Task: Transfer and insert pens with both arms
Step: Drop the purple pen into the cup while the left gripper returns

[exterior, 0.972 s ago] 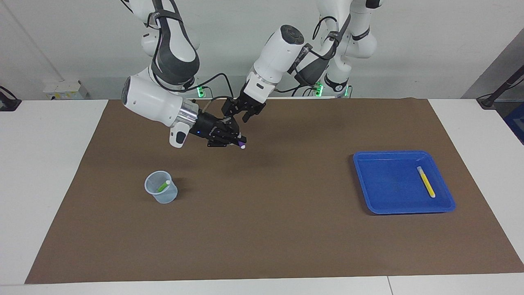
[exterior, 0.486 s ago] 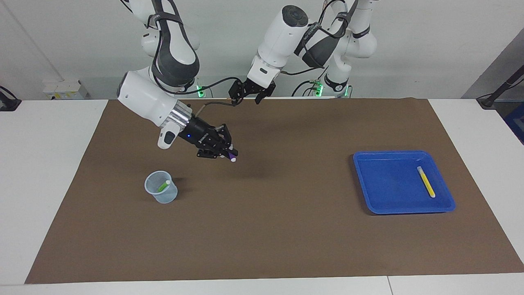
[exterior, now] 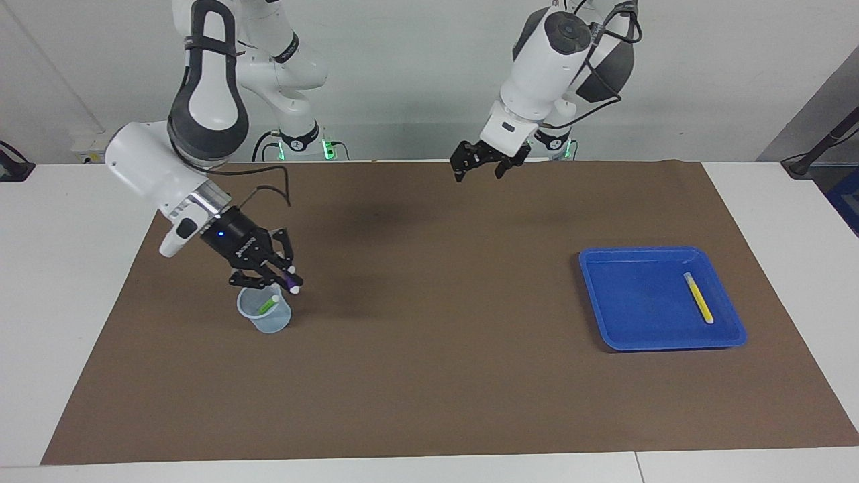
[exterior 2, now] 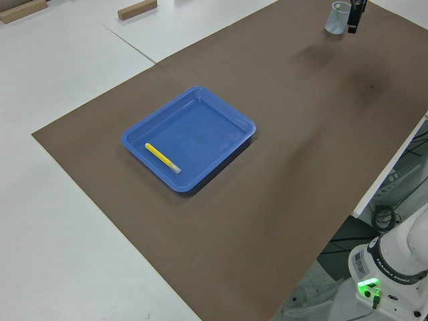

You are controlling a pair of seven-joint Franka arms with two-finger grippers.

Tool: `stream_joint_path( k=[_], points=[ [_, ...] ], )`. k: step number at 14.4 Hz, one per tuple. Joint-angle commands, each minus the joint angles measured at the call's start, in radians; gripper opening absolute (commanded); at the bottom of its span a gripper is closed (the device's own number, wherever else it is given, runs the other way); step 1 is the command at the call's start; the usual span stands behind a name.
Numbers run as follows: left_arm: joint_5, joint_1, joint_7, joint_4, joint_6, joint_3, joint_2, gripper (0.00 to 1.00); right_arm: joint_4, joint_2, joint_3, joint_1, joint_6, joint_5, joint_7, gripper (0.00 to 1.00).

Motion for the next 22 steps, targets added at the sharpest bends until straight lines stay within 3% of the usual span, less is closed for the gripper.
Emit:
stream_joint_path(
  k=[1, 6, 11, 14, 17, 18, 19, 22],
  points=[
    [0.084, 0.114, 0.141, -0.025, -0.040, -0.008, -0.026, 1.00, -0.021, 0.029, 0.013, -0.061, -0.019, 0.072, -0.271, 0.00],
    [0.225, 0.347, 0.567, -0.028, -0.029, -0.008, -0.024, 1.00, -0.034, 0.106, 0.013, -0.070, -0.035, 0.339, -0.648, 0.00],
    [0.378, 0.454, 0.748, -0.028, 0.096, -0.008, 0.046, 1.00, -0.034, 0.167, 0.013, -0.125, -0.191, 0.476, -0.864, 0.00],
    [0.385, 0.544, 0.873, -0.037, 0.211, -0.008, 0.114, 1.00, -0.035, 0.167, 0.013, -0.141, -0.216, 0.480, -0.884, 0.00],
    [0.385, 0.591, 0.881, -0.120, 0.363, -0.008, 0.143, 1.00, -0.054, 0.167, 0.013, -0.153, -0.220, 0.480, -0.924, 0.00],
    [0.385, 0.605, 0.882, -0.137, 0.398, -0.008, 0.157, 1.00, -0.054, 0.166, 0.013, -0.158, -0.225, 0.480, -0.924, 0.35],
    [0.385, 0.622, 0.882, -0.143, 0.425, -0.006, 0.180, 1.00, -0.055, 0.166, 0.012, -0.159, -0.222, 0.478, -0.923, 0.99],
    [0.385, 0.669, 0.882, -0.148, 0.466, -0.005, 0.232, 1.00, -0.051, 0.164, 0.013, -0.158, -0.211, 0.478, -0.915, 1.00]
  ],
)
